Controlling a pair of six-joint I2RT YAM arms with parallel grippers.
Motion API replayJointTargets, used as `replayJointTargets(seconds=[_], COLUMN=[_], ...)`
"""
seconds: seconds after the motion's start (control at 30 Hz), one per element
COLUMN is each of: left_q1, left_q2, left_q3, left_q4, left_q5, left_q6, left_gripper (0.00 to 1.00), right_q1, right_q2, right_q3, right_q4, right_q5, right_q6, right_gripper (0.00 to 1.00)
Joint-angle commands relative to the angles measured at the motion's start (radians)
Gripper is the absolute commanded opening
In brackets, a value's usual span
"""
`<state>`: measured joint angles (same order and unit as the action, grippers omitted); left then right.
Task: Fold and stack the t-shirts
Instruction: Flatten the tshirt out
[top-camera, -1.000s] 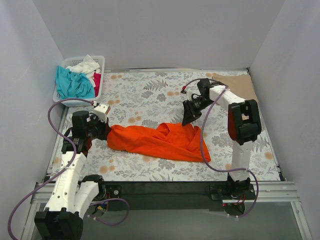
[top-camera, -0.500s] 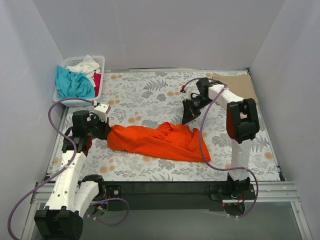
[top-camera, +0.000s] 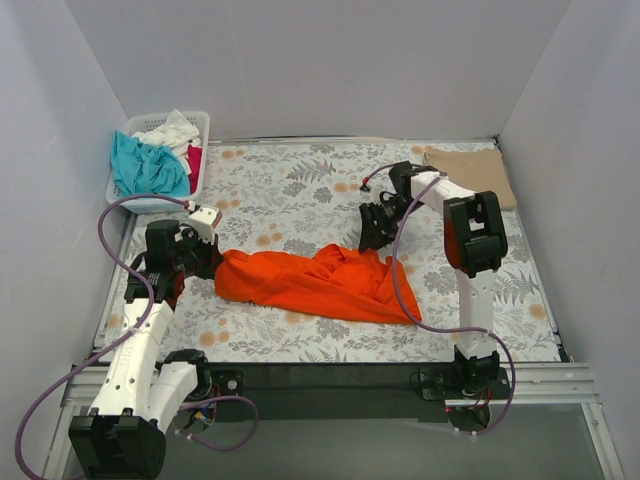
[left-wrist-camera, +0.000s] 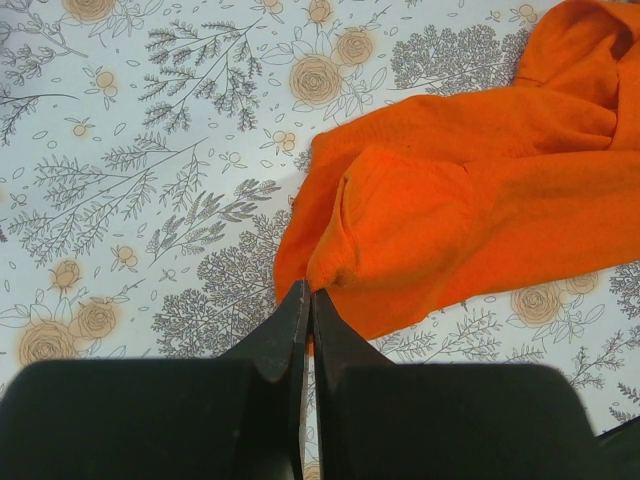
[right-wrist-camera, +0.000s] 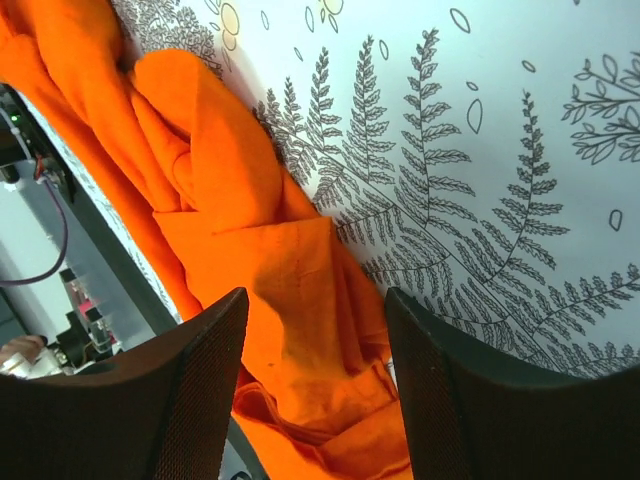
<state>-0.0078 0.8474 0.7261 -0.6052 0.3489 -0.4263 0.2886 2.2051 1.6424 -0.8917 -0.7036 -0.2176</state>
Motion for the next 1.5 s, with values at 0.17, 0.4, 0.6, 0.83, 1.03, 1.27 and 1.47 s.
replayJointTargets(seconds=[0.17, 0.4, 0.6, 0.83, 1.03, 1.27, 1.47], left_q1=[0.006, 0.006, 0.006, 0.005, 0.042, 0.089, 0.091], left_q2=[-0.004, -0.004, -0.008, 0.015, 0.114, 0.17, 0.035], left_q3=[0.019, 0.016, 0.015, 0.119, 0.288, 0.501, 0.461], left_q4=[0.007, 0.012, 0.01, 0.031, 0.08, 0.102, -0.056], left_q5=[0.009, 0.01, 0.009, -0.019, -0.004, 0.036, 0.039], left_q6=[0.003, 0.001, -0.002, -0.035, -0.094, -0.131, -0.054], left_gripper=[0.0, 0.0, 0.0, 0.0, 0.0, 0.0, 0.0], right_q1=[0.007, 0.007, 0.004, -0.084, -0.229, -0.446, -0.534], right_q2=[0.002, -0.065, -0.108, -0.269, -0.382, -0.516, -0.695], right_q3=[0.04, 0.022, 0.02, 0.048, 0.167, 0.249, 0.076], right_q4=[-0.006, -0.013, -0.023, -0.091, -0.213, -0.262, -0.279], right_q5=[-0.123, -0.203, -0.178, -0.137, -0.091, -0.085, -0.028], right_q6=[0.0, -0.012, -0.022, -0.089, -0.184, -0.273, -0.385], right_gripper=[0.45, 0.2, 0.01, 0.01, 0.01, 0.01, 0.01])
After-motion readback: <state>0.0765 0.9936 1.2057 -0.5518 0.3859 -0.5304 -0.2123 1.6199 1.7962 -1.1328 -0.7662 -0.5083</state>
